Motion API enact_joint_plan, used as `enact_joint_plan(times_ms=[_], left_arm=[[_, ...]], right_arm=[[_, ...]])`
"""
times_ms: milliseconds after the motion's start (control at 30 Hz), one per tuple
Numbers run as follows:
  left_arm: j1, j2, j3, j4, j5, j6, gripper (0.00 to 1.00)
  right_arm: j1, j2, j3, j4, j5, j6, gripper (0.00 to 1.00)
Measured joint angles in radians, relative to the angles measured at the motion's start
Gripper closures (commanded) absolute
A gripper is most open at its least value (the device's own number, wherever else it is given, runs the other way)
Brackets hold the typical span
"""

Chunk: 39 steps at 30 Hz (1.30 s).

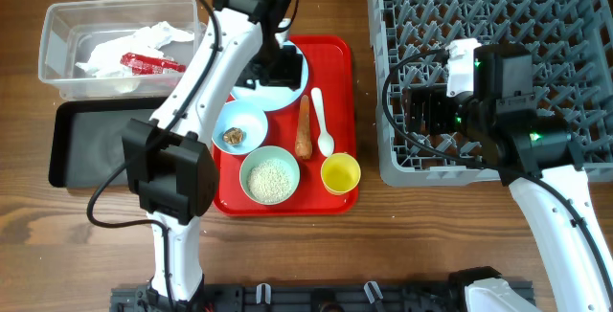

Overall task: Sort waste into correct bins and load items into the dishwasher rack
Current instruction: 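Grasp the blue bowl with the brown scrap using the left gripper, then tip the blue bowl over the black tray to dump the scrap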

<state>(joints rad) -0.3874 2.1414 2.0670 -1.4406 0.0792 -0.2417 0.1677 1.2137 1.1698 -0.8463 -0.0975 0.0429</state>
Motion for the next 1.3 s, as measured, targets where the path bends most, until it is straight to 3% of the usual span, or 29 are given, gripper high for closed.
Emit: enact_joint_plan(times_ms=[67,167,400,433,500,767,900,1033,1133,1233,1300], left_arm=[[0.023,-0.002,-0.020,-0.049,-0.031,-0.121,0.35],[0.000,-0.005,-0.160,0.007,-0.115,-0.242,0.38],[-0.003,-0.004,-0.359,0.148,-0.169,-0.296,0.51],[-0.005,-0.004,-0.378,0.170,-0.168,-0.294,0.59],[-0.016,-0.004,-0.428,0.231,-0.161,-0.286,0.94],[-0.037,-0.004,-0.447,0.209,-0.143,-0.267,0.96],[-0.018,-0.026,-0.263,0.116,-0.140,-0.235,0.96],[0.161,-0.235,-0.199,-0.070,-0.126,-0.189,0.96],[0.383,-0.359,-0.200,-0.124,-0.055,-0.072,0.96],[0.656,-0.373,-0.342,-0.046,0.227,0.211,0.96],[0.751,-0.372,-0.448,0.019,0.391,0.332,0.96]], right_arm=[[0.000,0.000,0.000,0.001,0.000,0.013,0.00],[0.000,0.000,0.000,0.001,0.000,0.017,0.00],[0.000,0.000,0.000,0.001,0.000,0.020,0.00],[0.000,0.000,0.000,0.001,0.000,0.020,0.00],[0.000,0.000,0.000,0.001,0.000,0.020,0.00],[0.000,0.000,0.000,0.000,0.000,0.020,0.00],[0.000,0.000,0.000,0.000,0.000,0.020,0.00],[0.000,0.000,0.000,0.005,0.000,0.020,0.00],[0.000,0.000,0.000,0.016,0.000,0.020,0.00],[0.000,0.000,0.000,0.019,0.000,0.020,0.00],[0.000,0.000,0.000,0.019,0.000,0.020,0.00]])
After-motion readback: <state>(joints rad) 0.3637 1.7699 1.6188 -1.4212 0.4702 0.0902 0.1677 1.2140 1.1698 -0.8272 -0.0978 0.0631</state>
